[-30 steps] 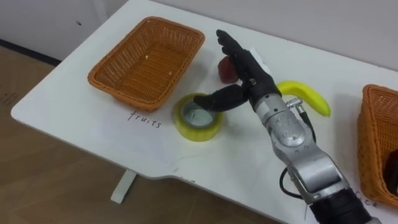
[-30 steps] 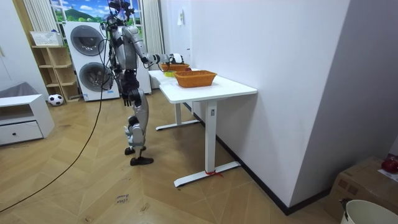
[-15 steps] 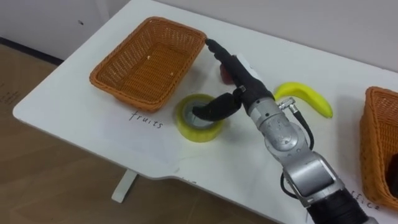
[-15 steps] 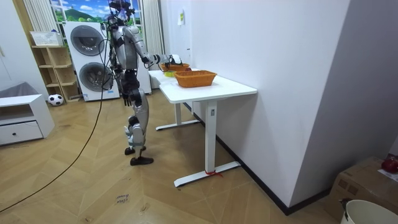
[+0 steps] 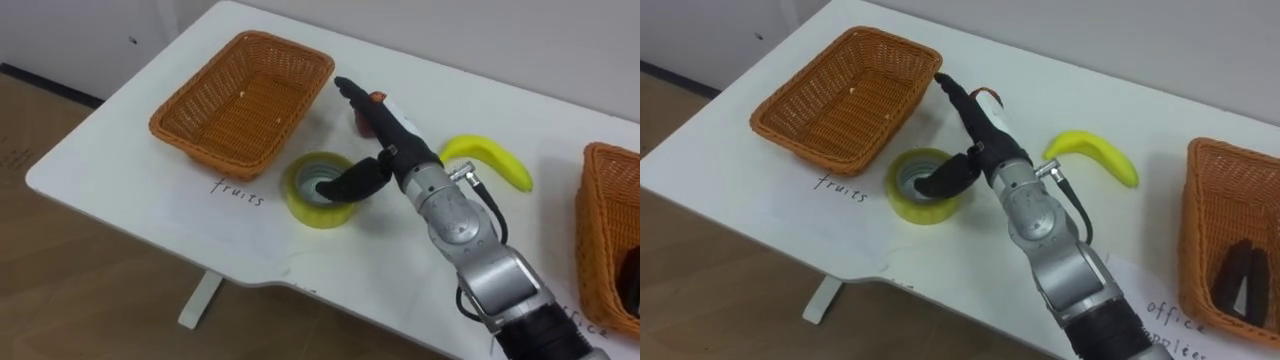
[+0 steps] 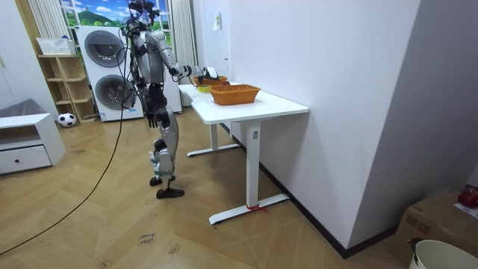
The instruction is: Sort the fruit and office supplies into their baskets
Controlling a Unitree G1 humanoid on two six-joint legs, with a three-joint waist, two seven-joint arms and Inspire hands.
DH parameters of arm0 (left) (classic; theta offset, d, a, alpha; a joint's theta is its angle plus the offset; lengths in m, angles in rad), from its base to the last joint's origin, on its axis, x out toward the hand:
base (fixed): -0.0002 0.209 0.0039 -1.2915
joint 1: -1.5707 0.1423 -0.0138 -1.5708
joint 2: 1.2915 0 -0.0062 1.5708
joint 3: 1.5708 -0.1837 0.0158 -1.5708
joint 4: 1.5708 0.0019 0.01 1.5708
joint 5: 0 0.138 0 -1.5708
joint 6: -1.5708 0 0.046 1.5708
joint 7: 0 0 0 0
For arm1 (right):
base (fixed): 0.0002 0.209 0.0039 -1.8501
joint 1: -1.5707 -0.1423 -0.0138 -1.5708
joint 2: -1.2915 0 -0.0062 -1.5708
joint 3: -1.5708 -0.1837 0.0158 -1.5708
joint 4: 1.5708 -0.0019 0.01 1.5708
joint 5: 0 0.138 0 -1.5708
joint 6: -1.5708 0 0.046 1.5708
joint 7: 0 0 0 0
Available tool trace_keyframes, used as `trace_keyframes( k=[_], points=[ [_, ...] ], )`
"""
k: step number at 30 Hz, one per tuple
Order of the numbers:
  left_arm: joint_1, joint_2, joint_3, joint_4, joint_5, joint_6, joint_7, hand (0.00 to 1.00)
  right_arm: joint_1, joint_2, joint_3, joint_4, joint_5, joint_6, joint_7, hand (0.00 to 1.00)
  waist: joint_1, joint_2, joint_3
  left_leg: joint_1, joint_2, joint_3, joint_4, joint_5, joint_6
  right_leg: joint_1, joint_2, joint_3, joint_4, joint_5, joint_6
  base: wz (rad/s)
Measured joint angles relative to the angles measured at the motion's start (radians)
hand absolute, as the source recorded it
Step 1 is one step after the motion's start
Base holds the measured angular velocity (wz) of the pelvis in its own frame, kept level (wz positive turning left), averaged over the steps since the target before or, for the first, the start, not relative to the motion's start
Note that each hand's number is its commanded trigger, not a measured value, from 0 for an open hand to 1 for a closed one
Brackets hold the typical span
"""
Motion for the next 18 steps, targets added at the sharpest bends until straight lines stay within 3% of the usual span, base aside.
trace_keyframes(
  k=[18],
  points=[
    [-0.022,-0.003,0.003,0.095,-0.009,0.002,-0.032,0.00,0.000,-0.015,0.000,0.049,0.001,0.003,0.019,0.00,-0.001,0.009,0.0056,0.009,0.002,-0.001,-0.007,0.000,0.000,0.006,0.002,0.003,-0.003,0.000,0.000,0.00]
  ],
)
